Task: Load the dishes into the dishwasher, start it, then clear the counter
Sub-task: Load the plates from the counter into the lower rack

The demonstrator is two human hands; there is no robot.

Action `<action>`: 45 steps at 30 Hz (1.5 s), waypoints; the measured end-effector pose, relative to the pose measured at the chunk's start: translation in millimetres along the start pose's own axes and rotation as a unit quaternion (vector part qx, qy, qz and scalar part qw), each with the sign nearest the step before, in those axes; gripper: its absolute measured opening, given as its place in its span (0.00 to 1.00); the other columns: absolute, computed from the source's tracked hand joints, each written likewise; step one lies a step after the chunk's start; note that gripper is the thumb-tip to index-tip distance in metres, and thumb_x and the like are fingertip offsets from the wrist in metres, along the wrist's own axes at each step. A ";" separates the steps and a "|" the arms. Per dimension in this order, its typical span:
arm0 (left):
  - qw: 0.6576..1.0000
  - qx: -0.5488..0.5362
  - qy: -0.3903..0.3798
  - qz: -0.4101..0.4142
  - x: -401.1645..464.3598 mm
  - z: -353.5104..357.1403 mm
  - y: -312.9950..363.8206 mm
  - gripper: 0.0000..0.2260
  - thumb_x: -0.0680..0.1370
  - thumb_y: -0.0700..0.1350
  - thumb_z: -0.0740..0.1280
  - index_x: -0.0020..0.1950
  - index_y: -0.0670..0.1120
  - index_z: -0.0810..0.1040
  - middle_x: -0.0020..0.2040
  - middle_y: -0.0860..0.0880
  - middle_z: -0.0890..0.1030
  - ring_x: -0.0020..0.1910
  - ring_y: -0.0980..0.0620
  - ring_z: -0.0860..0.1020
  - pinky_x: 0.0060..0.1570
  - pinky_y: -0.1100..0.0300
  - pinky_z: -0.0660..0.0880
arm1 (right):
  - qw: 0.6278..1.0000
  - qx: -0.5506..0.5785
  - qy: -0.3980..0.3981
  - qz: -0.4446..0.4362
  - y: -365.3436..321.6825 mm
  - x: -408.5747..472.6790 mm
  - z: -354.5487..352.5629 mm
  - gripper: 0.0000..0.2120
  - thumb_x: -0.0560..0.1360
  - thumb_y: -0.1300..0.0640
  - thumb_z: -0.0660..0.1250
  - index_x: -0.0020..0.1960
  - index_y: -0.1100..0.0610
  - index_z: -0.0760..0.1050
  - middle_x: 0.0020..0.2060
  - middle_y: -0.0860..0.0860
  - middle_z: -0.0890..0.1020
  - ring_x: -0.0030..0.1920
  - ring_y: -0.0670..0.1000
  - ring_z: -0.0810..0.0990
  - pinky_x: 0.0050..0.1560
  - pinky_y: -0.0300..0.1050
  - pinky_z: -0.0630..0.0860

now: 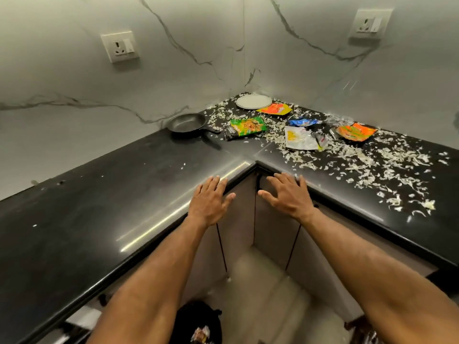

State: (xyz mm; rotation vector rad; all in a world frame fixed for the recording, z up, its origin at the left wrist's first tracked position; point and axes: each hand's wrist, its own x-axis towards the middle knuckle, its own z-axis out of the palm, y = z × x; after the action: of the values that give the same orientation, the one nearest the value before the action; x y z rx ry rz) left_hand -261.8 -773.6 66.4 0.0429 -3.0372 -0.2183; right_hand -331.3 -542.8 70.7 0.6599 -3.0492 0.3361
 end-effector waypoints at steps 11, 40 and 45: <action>0.999 -0.004 -0.029 0.035 180.7 14.5 11.6 0.28 0.82 0.61 0.48 0.80 0.50 0.50 0.80 0.49 0.51 0.79 0.51 0.46 0.76 0.51 0.45 | 1.000 -0.018 0.014 0.007 78.0 155.4 -6.4 0.33 0.77 0.30 0.47 0.74 0.49 0.62 0.74 0.50 0.65 0.75 0.51 0.60 0.74 0.67 0.50; 0.997 -0.007 -0.075 0.002 597.3 77.4 -70.4 0.28 0.82 0.62 0.45 0.80 0.51 0.50 0.80 0.48 0.51 0.79 0.50 0.47 0.76 0.49 0.44 | 0.991 0.102 0.020 0.087 184.0 587.6 25.5 0.29 0.80 0.37 0.53 0.75 0.52 0.63 0.75 0.53 0.65 0.74 0.55 0.61 0.71 0.57 0.59; 0.998 -0.007 -0.057 -0.036 664.5 94.3 -78.2 0.28 0.82 0.62 0.45 0.79 0.50 0.52 0.80 0.47 0.53 0.78 0.48 0.49 0.75 0.48 0.43 | 0.986 0.117 0.048 0.108 204.9 657.9 32.0 0.27 0.80 0.39 0.55 0.73 0.54 0.67 0.72 0.54 0.69 0.71 0.58 0.65 0.67 0.56 0.63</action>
State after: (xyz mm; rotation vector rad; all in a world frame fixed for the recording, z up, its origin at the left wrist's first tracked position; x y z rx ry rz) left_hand -930.5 -860.8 24.6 0.1434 -3.1497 -0.2565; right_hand -1013.5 -636.1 28.9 0.3024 -3.0183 0.7146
